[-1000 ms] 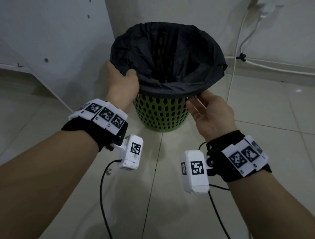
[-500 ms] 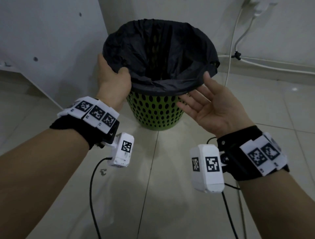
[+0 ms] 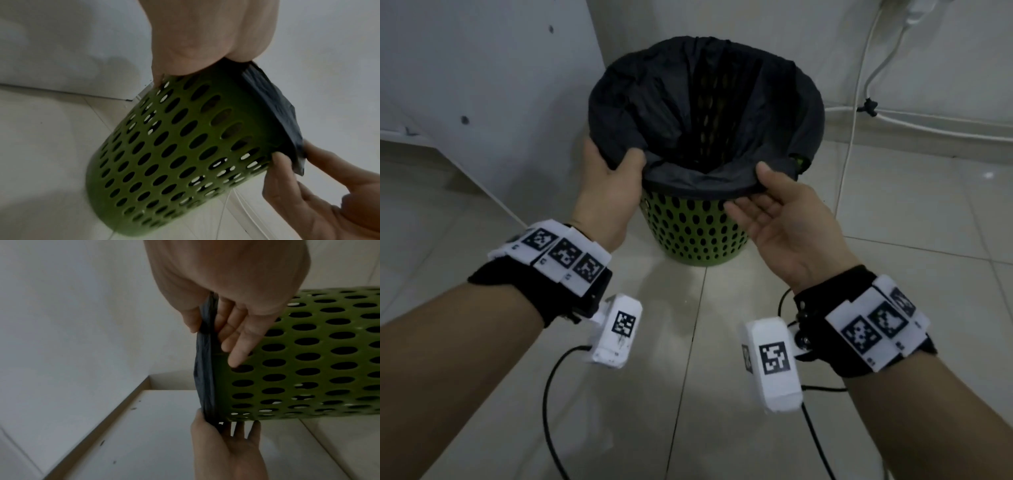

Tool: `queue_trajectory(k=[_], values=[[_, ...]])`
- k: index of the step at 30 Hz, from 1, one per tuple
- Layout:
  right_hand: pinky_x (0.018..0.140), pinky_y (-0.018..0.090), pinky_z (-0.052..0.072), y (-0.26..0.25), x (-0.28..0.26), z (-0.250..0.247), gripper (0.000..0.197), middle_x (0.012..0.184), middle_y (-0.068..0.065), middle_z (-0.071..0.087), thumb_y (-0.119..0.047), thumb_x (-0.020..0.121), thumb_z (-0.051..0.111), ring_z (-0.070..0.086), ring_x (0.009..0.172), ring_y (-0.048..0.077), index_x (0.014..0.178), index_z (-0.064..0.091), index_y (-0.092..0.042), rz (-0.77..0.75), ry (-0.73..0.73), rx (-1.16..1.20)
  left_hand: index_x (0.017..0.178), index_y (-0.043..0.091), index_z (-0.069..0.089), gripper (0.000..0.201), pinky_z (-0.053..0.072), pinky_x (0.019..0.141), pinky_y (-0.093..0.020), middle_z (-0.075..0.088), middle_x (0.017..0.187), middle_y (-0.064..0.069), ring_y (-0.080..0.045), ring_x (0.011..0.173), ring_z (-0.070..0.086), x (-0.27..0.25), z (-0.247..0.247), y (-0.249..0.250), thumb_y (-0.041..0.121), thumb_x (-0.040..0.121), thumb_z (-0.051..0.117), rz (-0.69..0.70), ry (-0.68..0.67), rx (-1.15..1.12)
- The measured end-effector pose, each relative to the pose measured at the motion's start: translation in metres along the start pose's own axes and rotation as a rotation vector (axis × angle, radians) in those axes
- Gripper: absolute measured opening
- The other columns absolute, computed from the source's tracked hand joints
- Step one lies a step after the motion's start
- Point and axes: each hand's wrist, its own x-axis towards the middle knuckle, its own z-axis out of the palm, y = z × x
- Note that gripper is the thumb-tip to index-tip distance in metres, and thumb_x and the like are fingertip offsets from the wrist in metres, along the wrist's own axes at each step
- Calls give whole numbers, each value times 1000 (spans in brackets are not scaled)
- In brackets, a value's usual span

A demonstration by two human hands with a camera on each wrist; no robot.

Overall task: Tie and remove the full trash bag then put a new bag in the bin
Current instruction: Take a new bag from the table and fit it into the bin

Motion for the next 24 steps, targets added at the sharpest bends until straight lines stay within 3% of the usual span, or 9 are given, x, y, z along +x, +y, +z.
queue_trajectory(k=[2, 4, 6, 9, 13, 16, 17, 20, 24], values=[[87, 36, 60, 5, 1, 5, 19, 98, 11, 73, -13, 98, 58, 70, 89, 23, 114, 64, -5, -20, -10, 46, 150, 21, 35, 59, 47, 102, -26, 55, 125, 15, -5, 111, 57, 5, -1, 3, 33, 97, 58, -12, -11, 5], [83, 37, 61, 17, 0, 10, 28, 112, 15, 72, -16, 98, 58, 71, 98, 27, 123, 62, -5, -14, -40, 23, 155, 20, 26, 77, 44, 112, -33, 47, 142, 12, -10, 127, 53, 0, 1, 5, 44, 92, 62, -41, 10, -106], [77, 41, 62, 23, -2, 11, 34, 114, 17, 71, -26, 96, 62, 71, 100, 30, 124, 62, -7, -3, -20, -23, 158, 19, 19, 88, 41, 115, -39, 42, 152, 8, -13, 134, 49, -10, 4, 5, 40, 86, 67, -31, 34, -149], [73, 38, 62, 16, -2, 4, 33, 105, 13, 73, -30, 93, 67, 73, 93, 27, 117, 66, -7, -62, 53, 40, 155, 18, 26, 82, 42, 114, -45, 49, 148, -2, -18, 132, 51, -12, 4, 1, 27, 80, 60, 42, 5, -60], [82, 34, 61, 14, 0, 5, 24, 111, 13, 72, -16, 98, 59, 71, 96, 24, 118, 64, -4, -59, 0, 108, 154, 20, 27, 67, 43, 113, -39, 50, 144, 2, -13, 125, 53, 4, 1, 5, 24, 93, 55, 17, -60, 7], [81, 38, 62, 24, -1, 9, 24, 115, 17, 70, -18, 97, 61, 69, 99, 28, 116, 65, -4, -24, -21, 64, 160, 19, 6, 87, 37, 118, -36, 35, 160, 1, -15, 139, 43, 4, 3, 7, 38, 94, 60, -67, 6, -49], [78, 39, 62, 25, -1, 9, 25, 114, 17, 70, -21, 96, 64, 69, 98, 29, 115, 65, -5, -23, -2, 49, 160, 19, 7, 88, 37, 117, -37, 36, 159, 0, -16, 139, 43, -1, 4, 7, 35, 94, 62, -78, 15, -69], [74, 35, 61, 21, 1, 1, 35, 112, 14, 71, -24, 92, 70, 70, 93, 26, 121, 65, -4, -78, 63, 72, 148, 21, 37, 60, 47, 109, -41, 58, 135, 3, -14, 119, 58, -5, 6, 4, 21, 91, 56, -19, 25, -21], [79, 30, 60, 13, 4, 2, 32, 118, 14, 70, -8, 94, 63, 69, 100, 25, 125, 61, 0, -109, 40, 122, 148, 23, 40, 57, 48, 107, -41, 58, 133, 5, -16, 117, 58, 5, 2, 10, 31, 93, 54, -30, -17, 81]])
